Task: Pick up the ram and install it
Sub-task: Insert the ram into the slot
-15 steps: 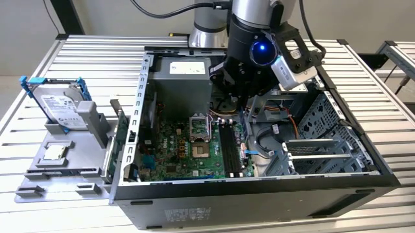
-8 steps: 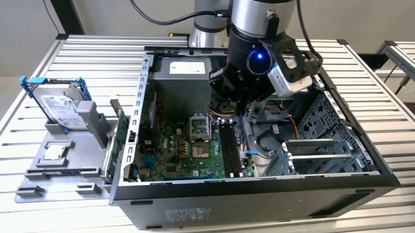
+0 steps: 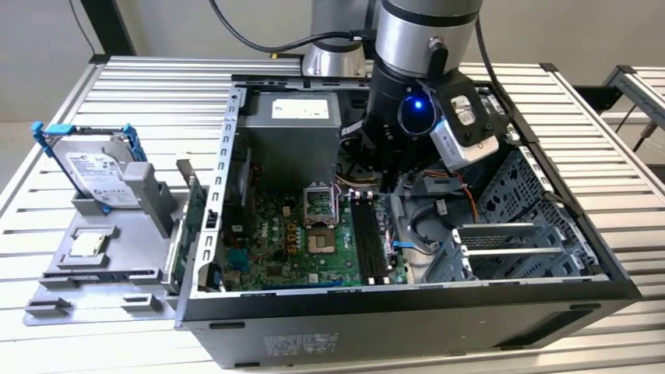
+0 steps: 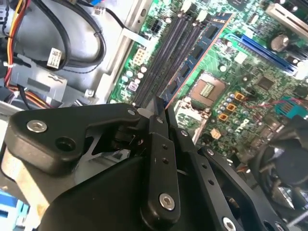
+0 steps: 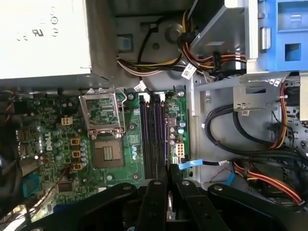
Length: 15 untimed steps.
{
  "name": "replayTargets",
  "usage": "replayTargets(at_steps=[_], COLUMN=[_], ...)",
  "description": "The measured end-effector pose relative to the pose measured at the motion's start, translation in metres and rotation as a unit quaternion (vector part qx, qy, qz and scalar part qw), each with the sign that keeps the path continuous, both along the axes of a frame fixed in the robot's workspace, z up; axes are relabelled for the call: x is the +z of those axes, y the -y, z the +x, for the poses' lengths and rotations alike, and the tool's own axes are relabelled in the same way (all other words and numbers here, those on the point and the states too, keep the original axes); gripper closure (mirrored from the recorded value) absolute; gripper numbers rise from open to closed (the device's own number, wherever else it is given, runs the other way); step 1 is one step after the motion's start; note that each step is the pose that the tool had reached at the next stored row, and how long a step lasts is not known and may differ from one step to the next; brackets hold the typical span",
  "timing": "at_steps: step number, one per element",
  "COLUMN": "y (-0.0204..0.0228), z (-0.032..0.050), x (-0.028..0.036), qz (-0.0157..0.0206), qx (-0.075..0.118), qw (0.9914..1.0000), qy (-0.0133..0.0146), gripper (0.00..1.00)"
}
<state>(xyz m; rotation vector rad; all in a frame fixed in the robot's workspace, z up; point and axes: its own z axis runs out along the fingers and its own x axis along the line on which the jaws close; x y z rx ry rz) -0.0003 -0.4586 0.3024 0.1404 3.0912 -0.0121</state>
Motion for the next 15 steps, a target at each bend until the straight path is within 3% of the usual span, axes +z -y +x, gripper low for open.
replayTargets(at_steps=[6,15], y=[0.0,0.0], z=[0.0091,0.0165], x=[-0.0127,-0.029], qz=[0.0,0.0], qx=[0.004,0.013], qw=[0.99999,0.99991], qy=[0.0,0.0], gripper=[1.0,1.0])
